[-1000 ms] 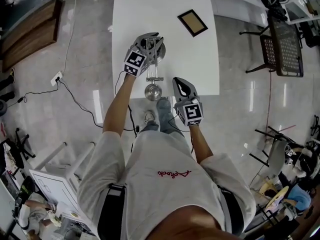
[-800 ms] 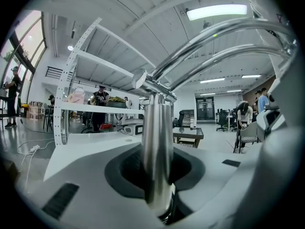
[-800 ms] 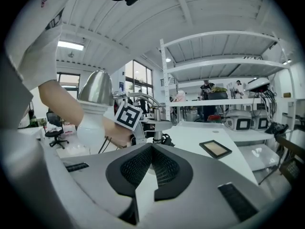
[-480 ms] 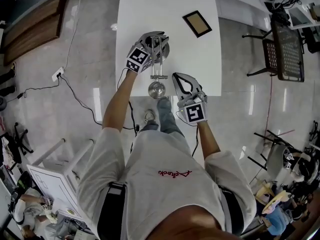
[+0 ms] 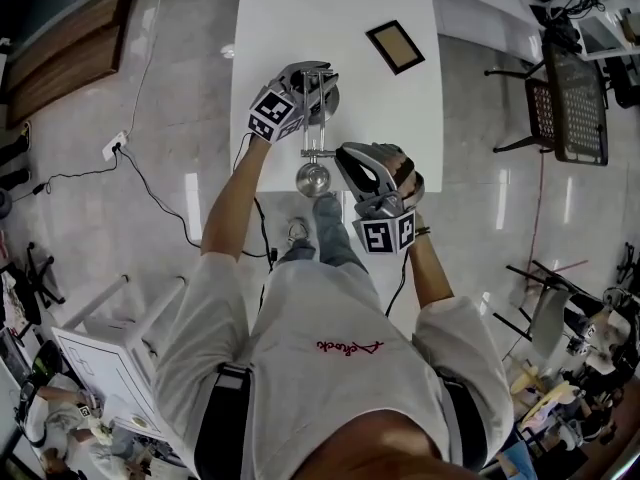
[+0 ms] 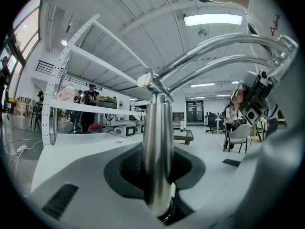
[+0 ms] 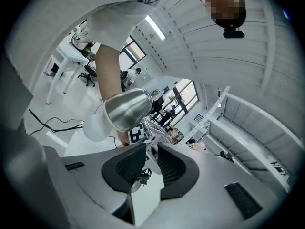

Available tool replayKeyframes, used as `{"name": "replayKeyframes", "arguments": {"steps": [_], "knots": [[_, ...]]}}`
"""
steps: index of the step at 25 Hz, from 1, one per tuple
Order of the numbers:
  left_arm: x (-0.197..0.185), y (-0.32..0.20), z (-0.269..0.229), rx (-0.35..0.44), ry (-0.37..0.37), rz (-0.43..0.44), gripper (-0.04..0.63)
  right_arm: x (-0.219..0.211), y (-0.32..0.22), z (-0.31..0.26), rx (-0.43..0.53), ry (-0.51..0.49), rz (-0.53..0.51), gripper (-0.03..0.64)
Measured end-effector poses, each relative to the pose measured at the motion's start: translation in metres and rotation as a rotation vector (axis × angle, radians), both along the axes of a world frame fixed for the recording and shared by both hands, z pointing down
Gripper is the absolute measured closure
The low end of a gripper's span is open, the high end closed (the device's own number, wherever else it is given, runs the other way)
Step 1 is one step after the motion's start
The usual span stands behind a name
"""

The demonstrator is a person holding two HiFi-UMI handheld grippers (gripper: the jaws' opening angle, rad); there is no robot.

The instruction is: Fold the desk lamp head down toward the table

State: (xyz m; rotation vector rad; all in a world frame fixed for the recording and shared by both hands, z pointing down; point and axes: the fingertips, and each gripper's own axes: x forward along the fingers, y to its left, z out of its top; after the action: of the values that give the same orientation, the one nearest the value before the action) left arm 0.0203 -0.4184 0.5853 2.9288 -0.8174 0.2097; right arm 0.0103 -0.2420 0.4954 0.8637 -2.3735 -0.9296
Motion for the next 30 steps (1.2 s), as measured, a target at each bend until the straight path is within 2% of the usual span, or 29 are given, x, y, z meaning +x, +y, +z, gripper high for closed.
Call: {"name": "replayKeyframes", "arguments": {"steps": [2,4,7,14,25,30], "knots": [[0.000,0.000,0.001,0.001,0.000,0.002,0.465,0.001,-0.002,-0.001,0.033,0.025,0.000,0.515],[0.000,0.000,0.001,0.001,0.000,0.003,0.466,0.002,-0.003,0.002,0.076,0.079,-0.007,0.445],[0.001,-0.001,0.001,0.001,-0.002,0.001,0.465,0.002,-0.004,0.007,0.147,0.187,-0.037,0.434],[0.000,-0.001,0.001,-0.003,-0.002,-0.003,0.466,-0.016,-0.007,0.008,0.230,0.280,-0.118,0.328],[0.000,0.000,-0.001,0.000,0.003,-0.007,0.466,-0.054,-0.006,0.010,0.284,0.317,-0.218,0.327],[0.001,0.000,0.001,-0.004,-0.001,-0.003,0.465,-0.058,-0.004,0.016,0.289,0.329,-0.246,0.327]]}}
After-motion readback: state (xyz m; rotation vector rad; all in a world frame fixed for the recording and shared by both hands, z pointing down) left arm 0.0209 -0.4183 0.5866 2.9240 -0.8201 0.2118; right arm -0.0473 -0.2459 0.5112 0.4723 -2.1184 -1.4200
